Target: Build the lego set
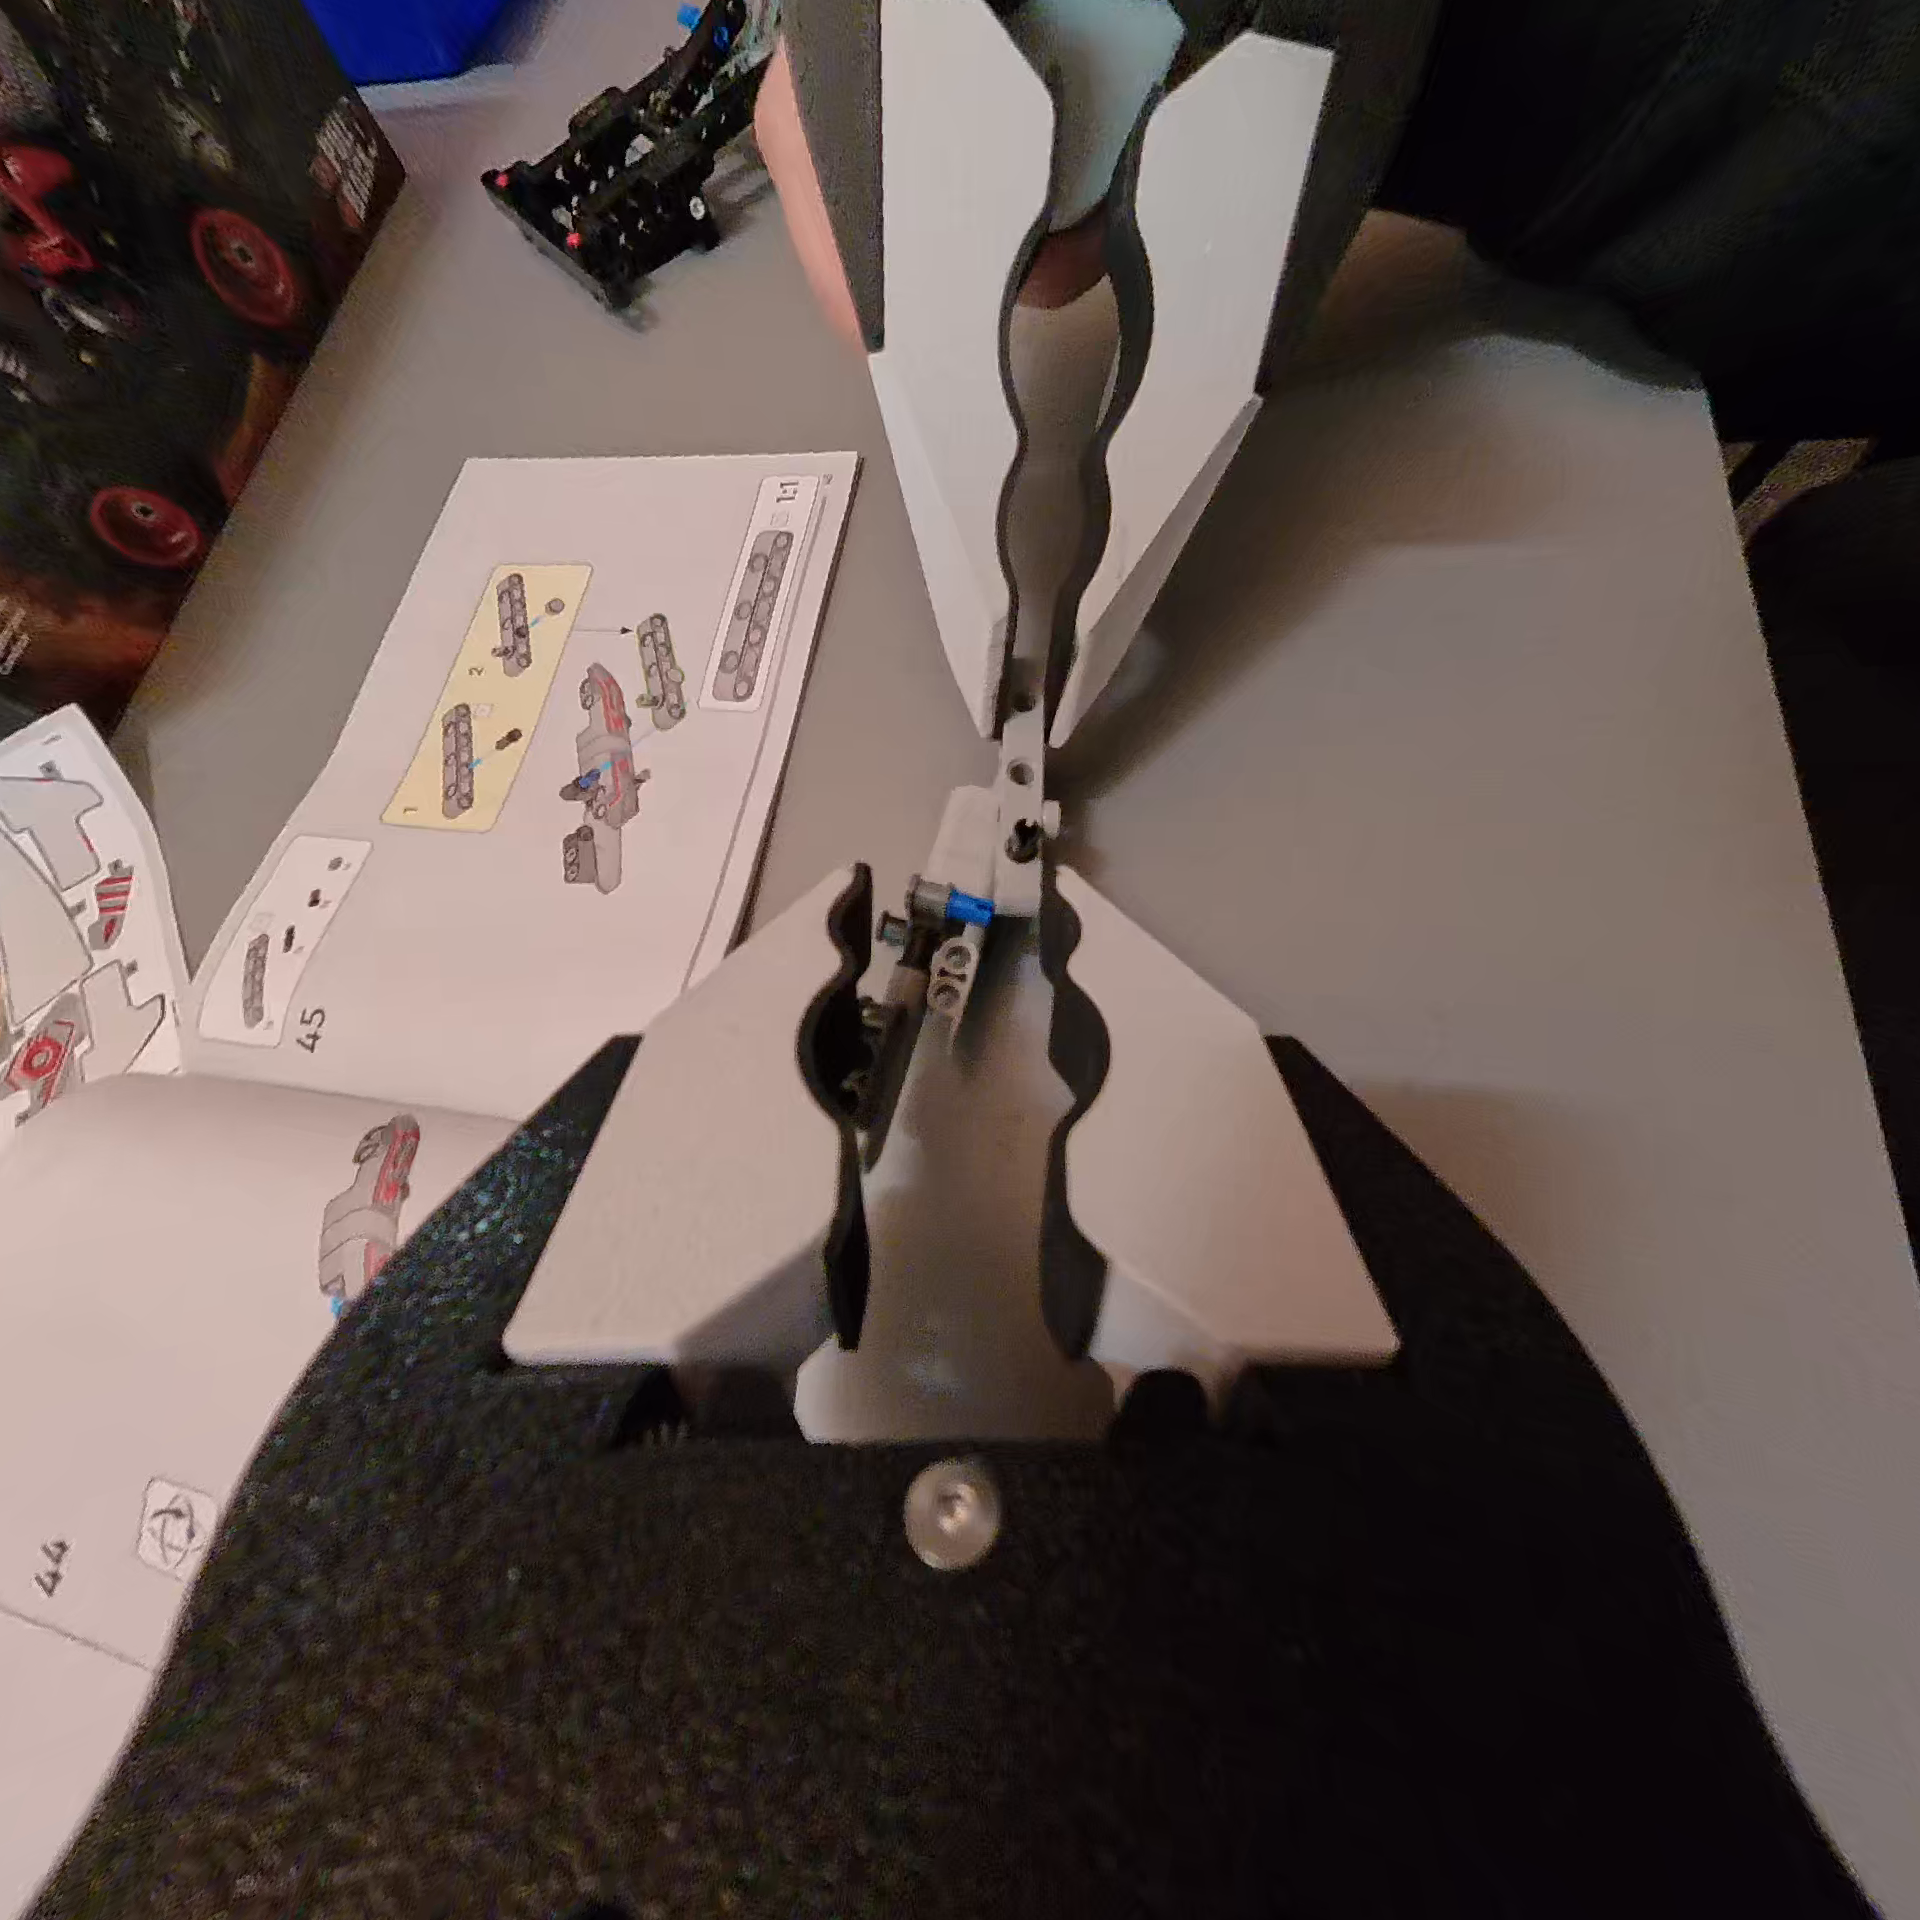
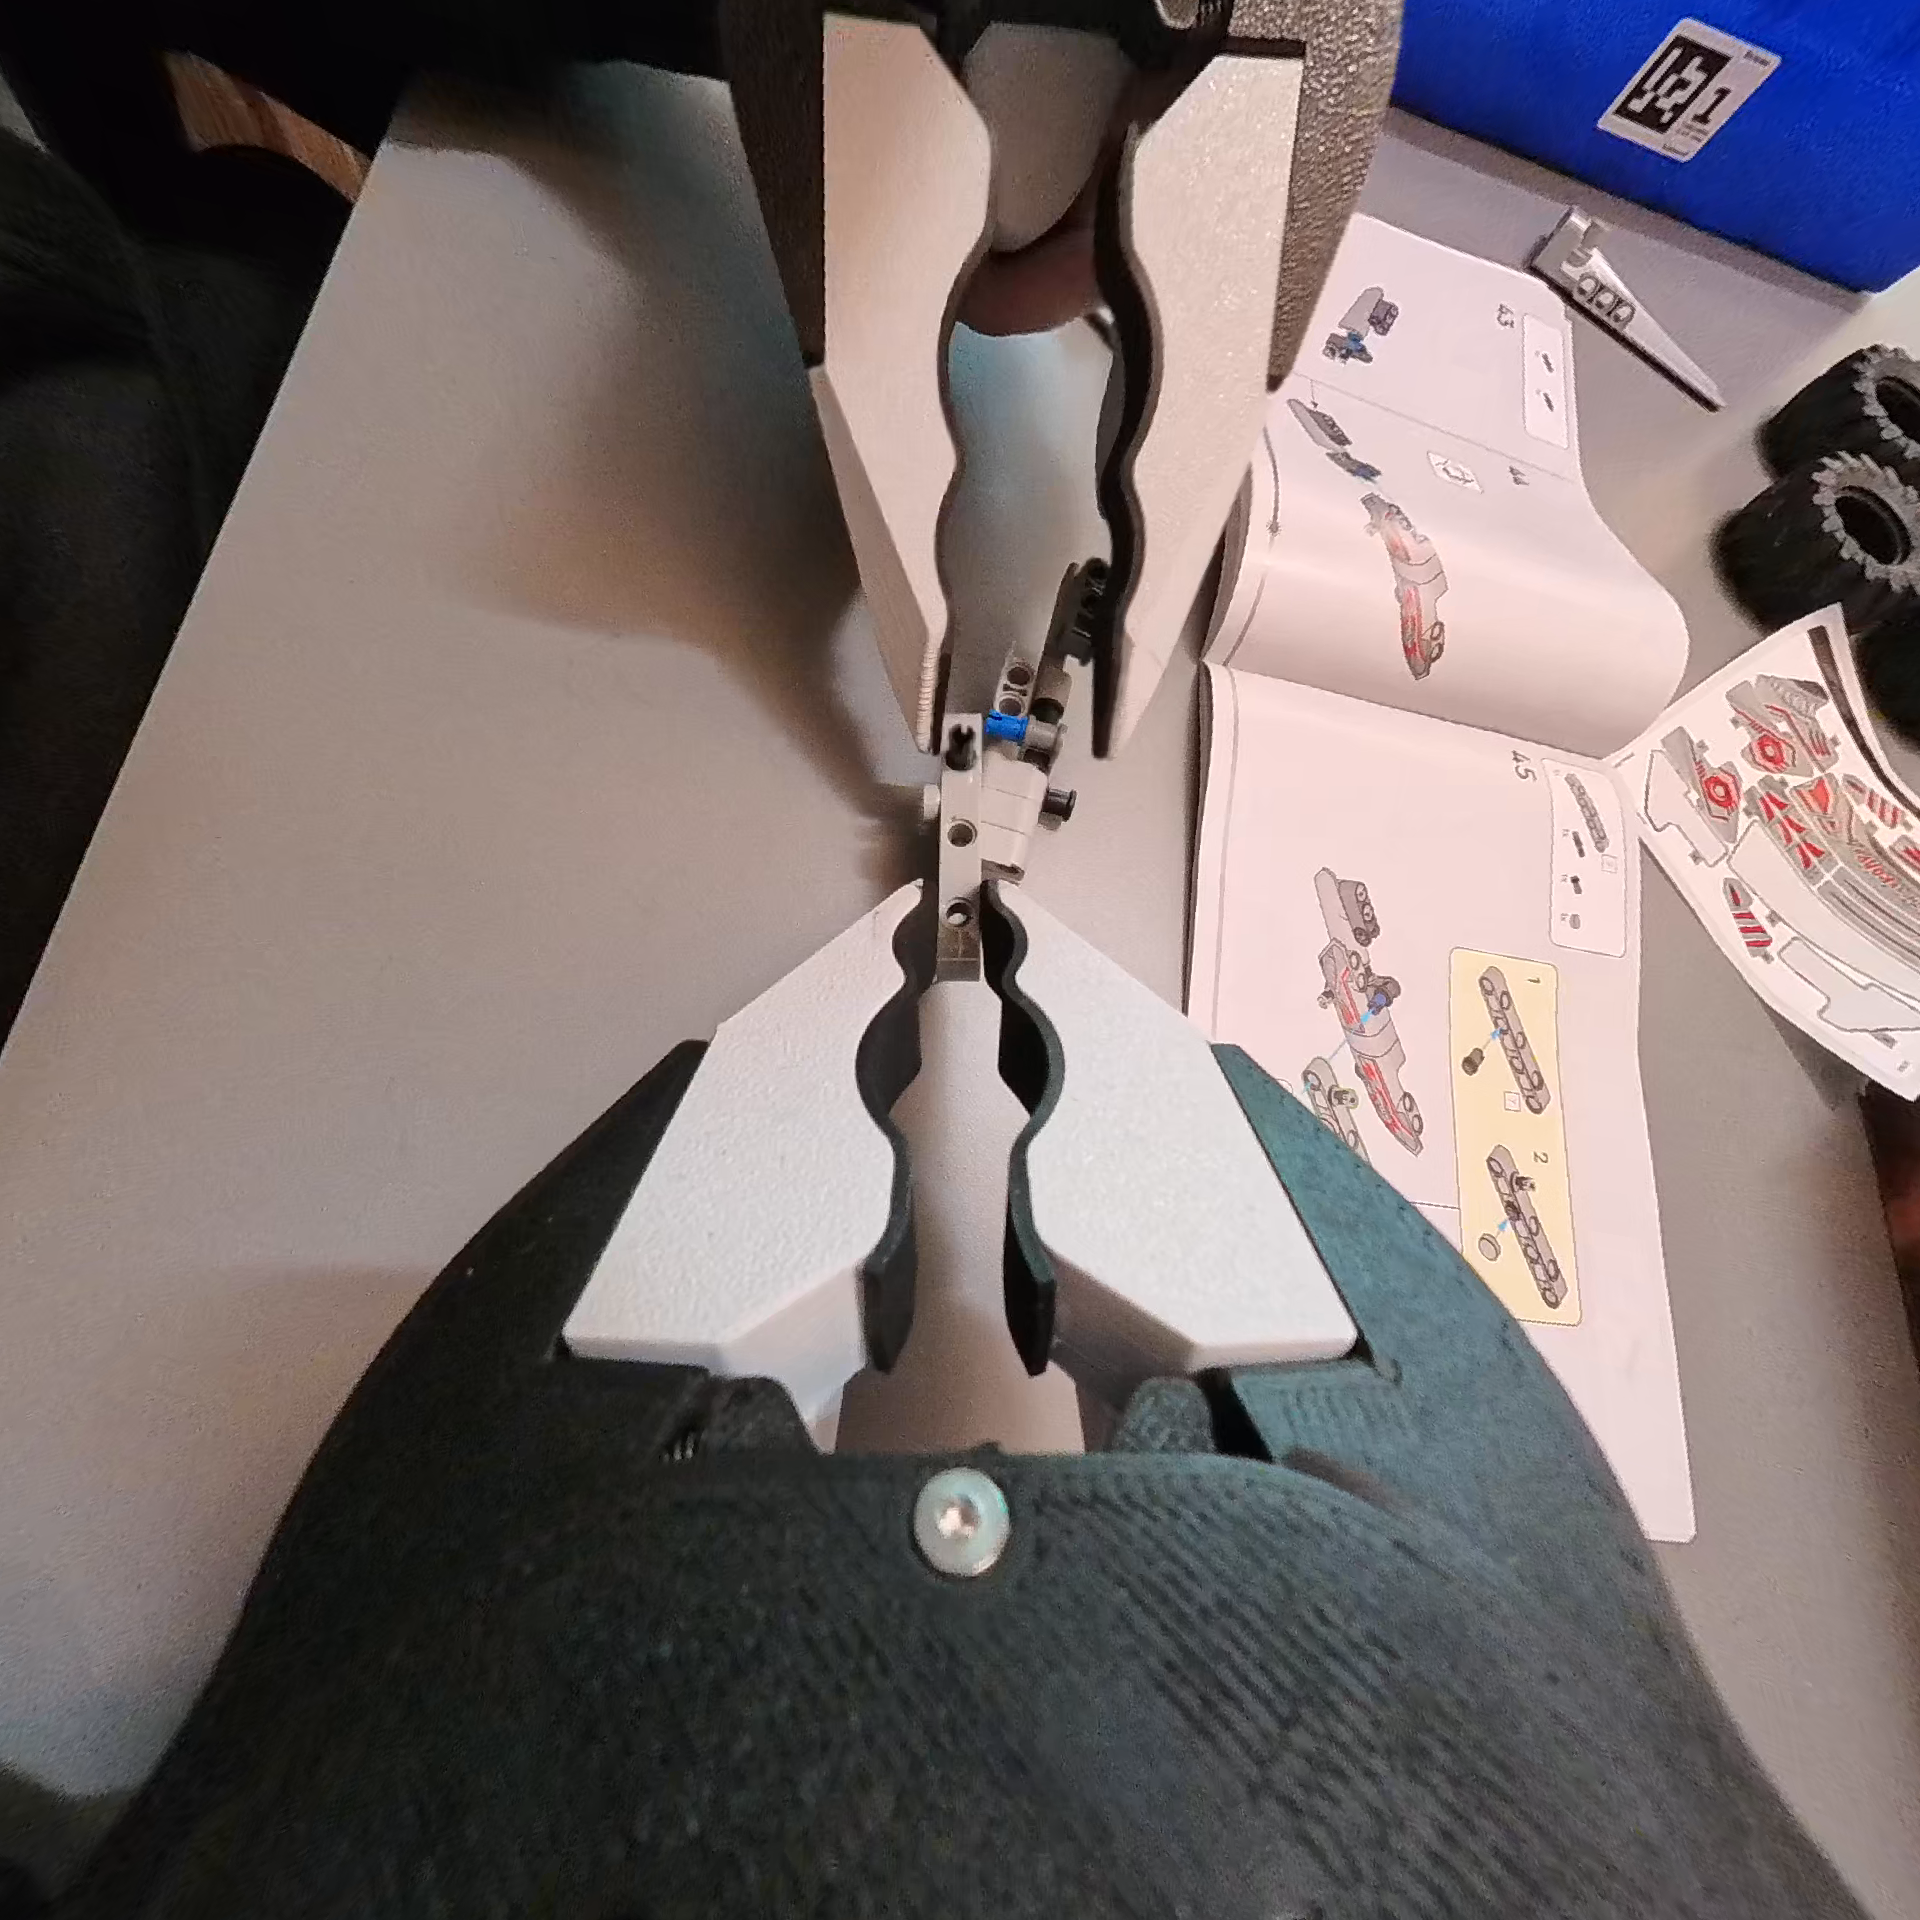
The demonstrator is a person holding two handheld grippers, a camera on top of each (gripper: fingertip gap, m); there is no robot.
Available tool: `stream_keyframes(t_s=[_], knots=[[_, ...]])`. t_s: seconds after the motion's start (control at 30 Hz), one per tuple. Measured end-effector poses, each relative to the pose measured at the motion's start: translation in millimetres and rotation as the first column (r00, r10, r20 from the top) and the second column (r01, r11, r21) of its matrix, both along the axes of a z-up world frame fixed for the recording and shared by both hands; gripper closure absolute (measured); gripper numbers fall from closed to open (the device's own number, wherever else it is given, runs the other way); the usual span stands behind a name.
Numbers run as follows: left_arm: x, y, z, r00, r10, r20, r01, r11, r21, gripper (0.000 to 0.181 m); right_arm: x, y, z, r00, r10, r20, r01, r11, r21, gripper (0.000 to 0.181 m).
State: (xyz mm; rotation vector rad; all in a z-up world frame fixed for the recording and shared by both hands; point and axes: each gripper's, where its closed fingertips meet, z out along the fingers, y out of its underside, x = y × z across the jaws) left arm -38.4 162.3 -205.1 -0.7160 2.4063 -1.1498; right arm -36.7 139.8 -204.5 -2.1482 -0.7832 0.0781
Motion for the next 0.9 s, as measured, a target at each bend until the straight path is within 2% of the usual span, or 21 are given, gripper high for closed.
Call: stream_keyframes(t_s=[0.03, 0.27, 0.6, 0.73, 0.9], knots=[[-1.1, -0.9, 0.3, 1.000, -0.004, -0.005, 0.004, 1.000, -0.006, 0.155, 0.0, 0.0, 0.7, 1.000, -0.003, -0.005, 0.003, 1.000, 0.003, 0.175], [-1.9, 2.6, -0.1, 1.000, 0.019, 0.000, -0.019, 1.000, -0.009, 0.153, -1.3, 6.0, 3.3, 0.998, -0.049, -0.037, 0.049, 0.999, 0.009, 0.175], [0.9, 1.5, -6.7, 0.997, 0.071, -0.002, -0.071, 0.997, -0.011, 0.153, 8.0, -0.4, 4.4, 1.000, -0.027, 0.002, 0.027, 0.999, 0.035, 0.175], [2.6, 3.4, -9.1, 0.996, 0.092, 0.003, -0.092, 0.996, -0.009, 0.155, 8.8, -0.1, 7.5, 0.998, 0.033, 0.062, -0.038, 0.996, 0.081, 0.175], [3.1, 2.8, -5.5, 0.994, 0.105, 0.009, -0.105, 0.994, -0.034, 0.153, 8.3, -3.5, 2.7, 0.991, 0.114, 0.068, -0.117, 0.992, 0.042, 0.175]])
